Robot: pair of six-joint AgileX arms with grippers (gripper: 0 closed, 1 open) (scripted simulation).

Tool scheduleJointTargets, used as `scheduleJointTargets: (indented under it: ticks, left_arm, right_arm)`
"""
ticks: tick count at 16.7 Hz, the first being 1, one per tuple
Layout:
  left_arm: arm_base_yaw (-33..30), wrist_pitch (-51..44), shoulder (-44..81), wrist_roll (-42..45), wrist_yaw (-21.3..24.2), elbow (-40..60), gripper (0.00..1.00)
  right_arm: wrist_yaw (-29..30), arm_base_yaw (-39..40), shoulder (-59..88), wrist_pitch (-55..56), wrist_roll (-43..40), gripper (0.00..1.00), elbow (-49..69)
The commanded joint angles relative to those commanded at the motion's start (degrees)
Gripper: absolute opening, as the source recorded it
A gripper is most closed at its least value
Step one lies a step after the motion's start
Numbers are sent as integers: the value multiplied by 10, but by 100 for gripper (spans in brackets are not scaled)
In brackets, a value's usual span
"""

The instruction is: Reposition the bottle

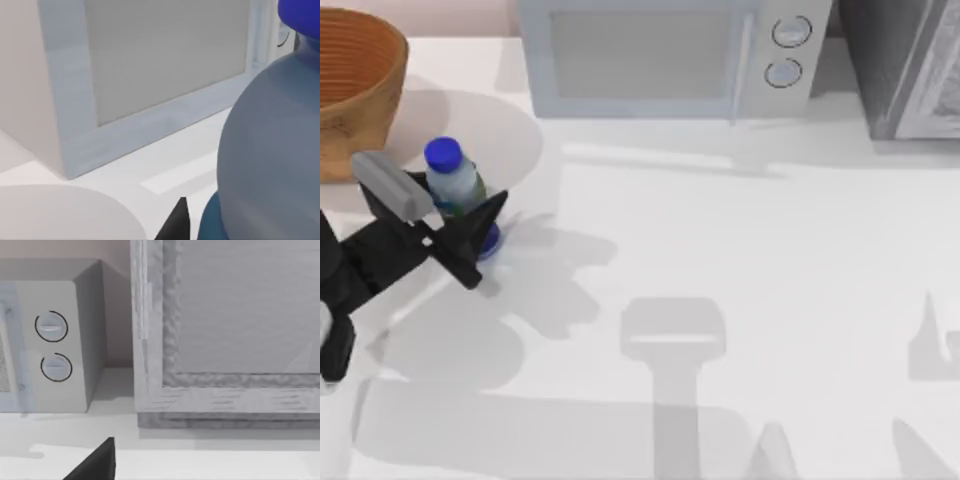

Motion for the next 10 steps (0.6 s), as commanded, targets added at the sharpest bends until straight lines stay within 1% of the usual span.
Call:
scheduleJointTargets:
  ticks: [4,5,10]
  left_arm:
    - [0,0,0,0,0,0,98]
    - [0,0,0,0,0,0,100]
    - [0,0,0,0,0,0,100]
  right_arm:
    - [0,0,0,0,0,100,0]
    - [0,0,0,0,0,100,0]
    - [0,0,0,0,0,100,0]
